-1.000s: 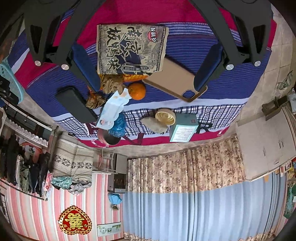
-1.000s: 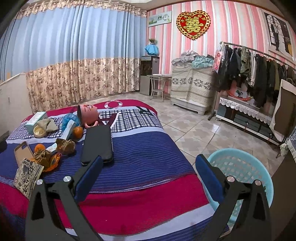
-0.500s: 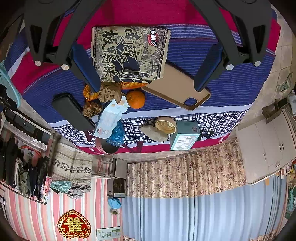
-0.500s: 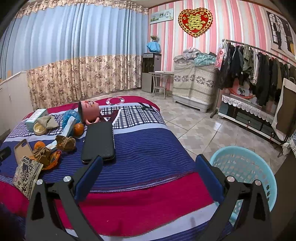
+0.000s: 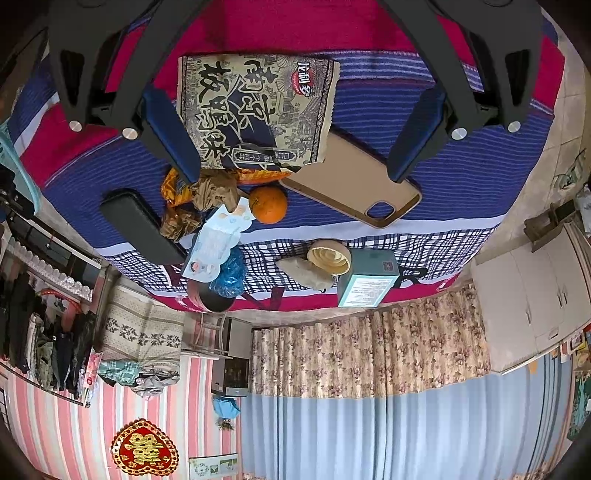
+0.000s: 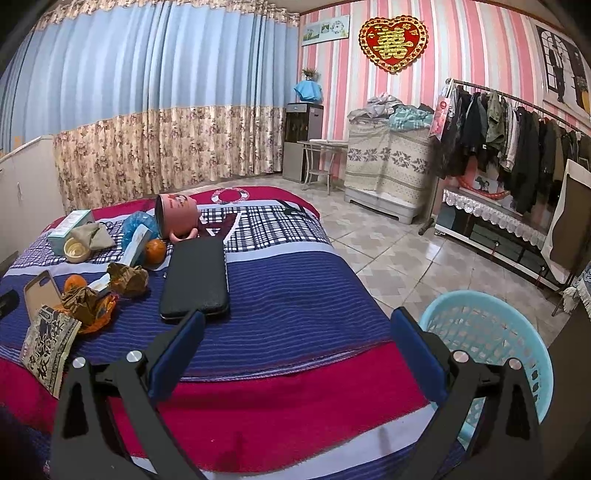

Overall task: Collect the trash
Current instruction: 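Lower the left tool onto the printed snack bag and grasp it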

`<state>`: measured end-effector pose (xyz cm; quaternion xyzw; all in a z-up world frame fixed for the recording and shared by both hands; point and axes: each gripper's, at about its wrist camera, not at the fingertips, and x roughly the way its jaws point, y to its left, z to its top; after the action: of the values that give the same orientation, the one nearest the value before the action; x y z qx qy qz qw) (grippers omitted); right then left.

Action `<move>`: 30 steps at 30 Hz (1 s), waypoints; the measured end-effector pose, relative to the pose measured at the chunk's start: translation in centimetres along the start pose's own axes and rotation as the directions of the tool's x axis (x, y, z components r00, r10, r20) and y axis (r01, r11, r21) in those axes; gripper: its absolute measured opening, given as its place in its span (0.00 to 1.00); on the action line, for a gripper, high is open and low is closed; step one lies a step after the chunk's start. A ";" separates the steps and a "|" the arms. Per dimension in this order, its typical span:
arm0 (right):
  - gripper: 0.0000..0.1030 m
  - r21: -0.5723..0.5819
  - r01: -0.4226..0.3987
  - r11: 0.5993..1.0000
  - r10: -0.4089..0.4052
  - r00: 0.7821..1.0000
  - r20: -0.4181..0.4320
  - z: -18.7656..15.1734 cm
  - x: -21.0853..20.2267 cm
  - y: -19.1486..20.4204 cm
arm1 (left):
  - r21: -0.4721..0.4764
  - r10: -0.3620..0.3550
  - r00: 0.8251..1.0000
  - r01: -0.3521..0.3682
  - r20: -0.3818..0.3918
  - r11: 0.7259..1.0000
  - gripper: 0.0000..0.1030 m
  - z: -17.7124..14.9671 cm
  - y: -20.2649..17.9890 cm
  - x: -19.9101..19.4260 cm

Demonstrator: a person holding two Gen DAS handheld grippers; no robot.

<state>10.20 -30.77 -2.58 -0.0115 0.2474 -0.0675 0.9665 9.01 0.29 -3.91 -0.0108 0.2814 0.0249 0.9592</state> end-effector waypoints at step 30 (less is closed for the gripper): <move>0.95 0.008 0.024 1.000 -0.024 0.996 -0.085 -0.6 2.0 0.4 | 0.008 -0.097 0.976 0.100 -0.197 0.995 0.94 -3.3 -2.8 3.8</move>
<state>11.68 -30.60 -4.03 -0.0071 0.2880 -0.0807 0.9542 10.55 -2.46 -8.71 -0.0187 0.3738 -0.0263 0.9269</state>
